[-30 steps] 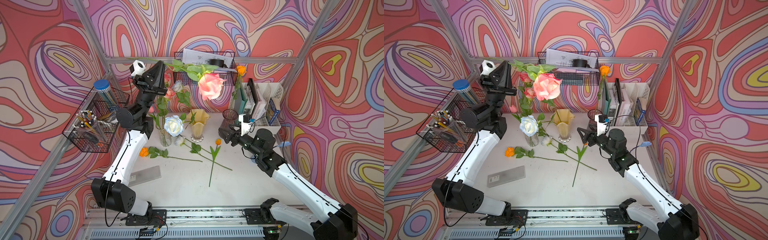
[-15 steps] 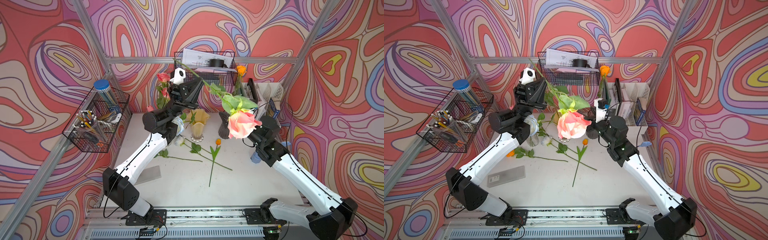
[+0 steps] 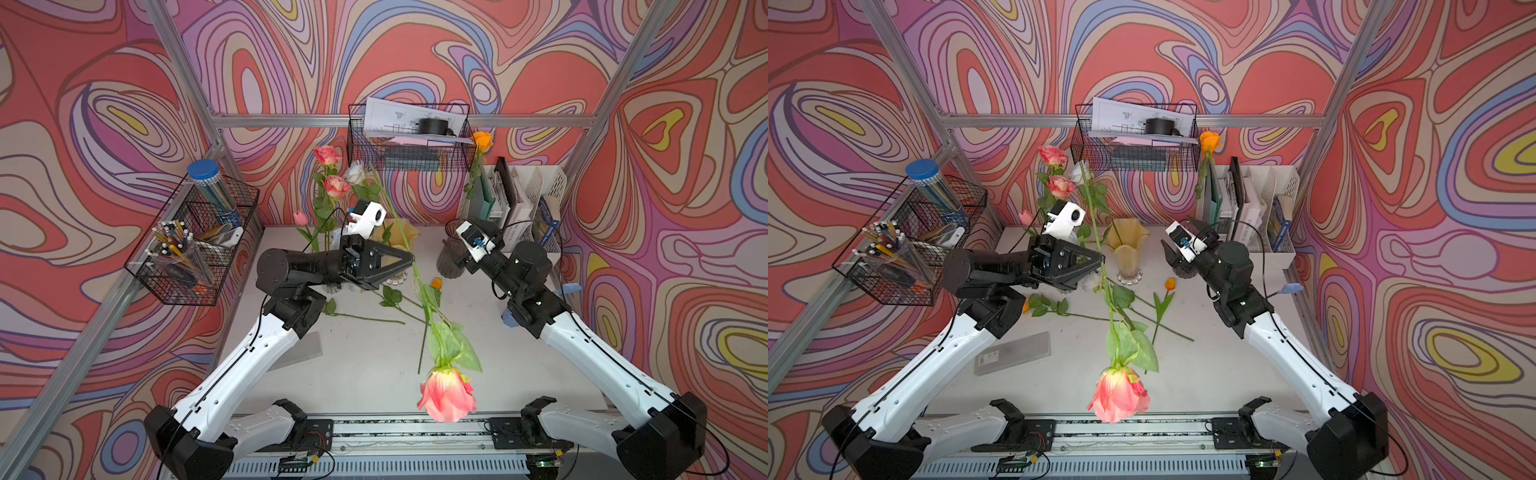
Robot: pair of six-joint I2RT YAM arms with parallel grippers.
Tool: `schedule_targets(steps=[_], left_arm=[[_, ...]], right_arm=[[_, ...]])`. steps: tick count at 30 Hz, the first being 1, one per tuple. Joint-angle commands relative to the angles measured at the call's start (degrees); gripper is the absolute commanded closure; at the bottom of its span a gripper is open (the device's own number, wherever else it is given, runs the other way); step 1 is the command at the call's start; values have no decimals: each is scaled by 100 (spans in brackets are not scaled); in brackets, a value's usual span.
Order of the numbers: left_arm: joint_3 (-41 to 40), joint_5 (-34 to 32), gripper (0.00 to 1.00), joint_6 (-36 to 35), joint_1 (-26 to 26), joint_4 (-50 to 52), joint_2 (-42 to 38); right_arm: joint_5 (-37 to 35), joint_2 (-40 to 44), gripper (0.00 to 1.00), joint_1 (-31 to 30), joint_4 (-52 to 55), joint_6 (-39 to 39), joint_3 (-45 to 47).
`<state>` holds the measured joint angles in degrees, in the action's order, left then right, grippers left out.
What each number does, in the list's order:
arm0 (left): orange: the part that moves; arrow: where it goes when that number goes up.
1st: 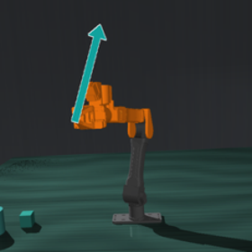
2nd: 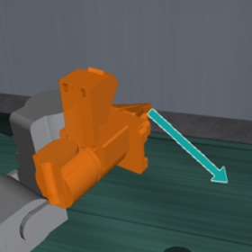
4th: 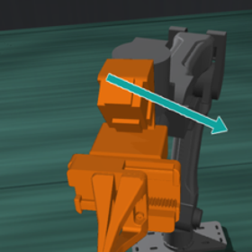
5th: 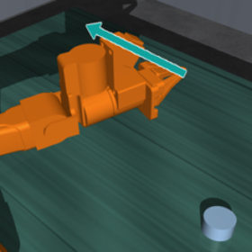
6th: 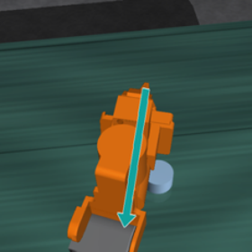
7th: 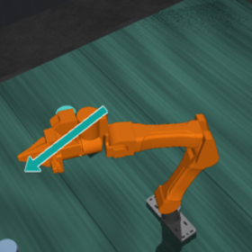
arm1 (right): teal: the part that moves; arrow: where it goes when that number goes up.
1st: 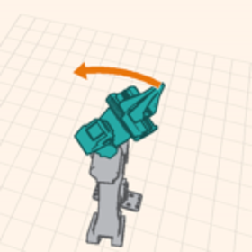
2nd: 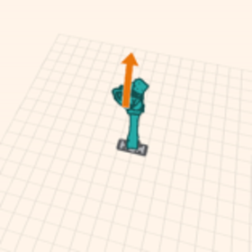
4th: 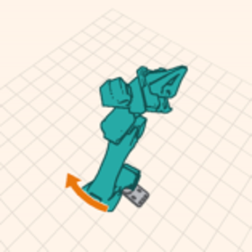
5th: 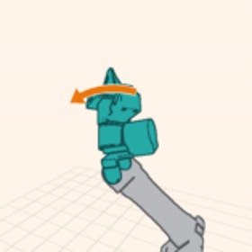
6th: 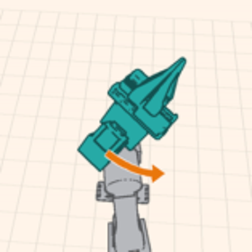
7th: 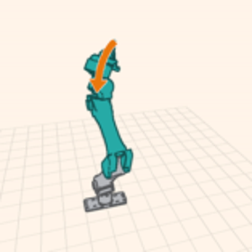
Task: Arrange the flowers in different vases according to their colors
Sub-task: Pick up the flower at the center of the board.
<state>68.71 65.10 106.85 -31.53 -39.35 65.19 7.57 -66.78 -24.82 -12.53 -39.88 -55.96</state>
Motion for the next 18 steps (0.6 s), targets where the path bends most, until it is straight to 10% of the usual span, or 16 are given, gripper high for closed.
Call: schedule_targets(steps=[1, 7, 18], left_arm=[[-93, 769, 100, -1356, -95, 2006, -162], [377, 958, 100, -3300, -248, 4474, -122], [697, 917, 100, -3671, -240, 4985, 12]], right_arm=[[589, -97, 16, -201, -834, -1666, 38], [692, -111, 16, -394, -1220, -2240, -117], [882, 697, 16, -1355, -718, -2604, -21]])
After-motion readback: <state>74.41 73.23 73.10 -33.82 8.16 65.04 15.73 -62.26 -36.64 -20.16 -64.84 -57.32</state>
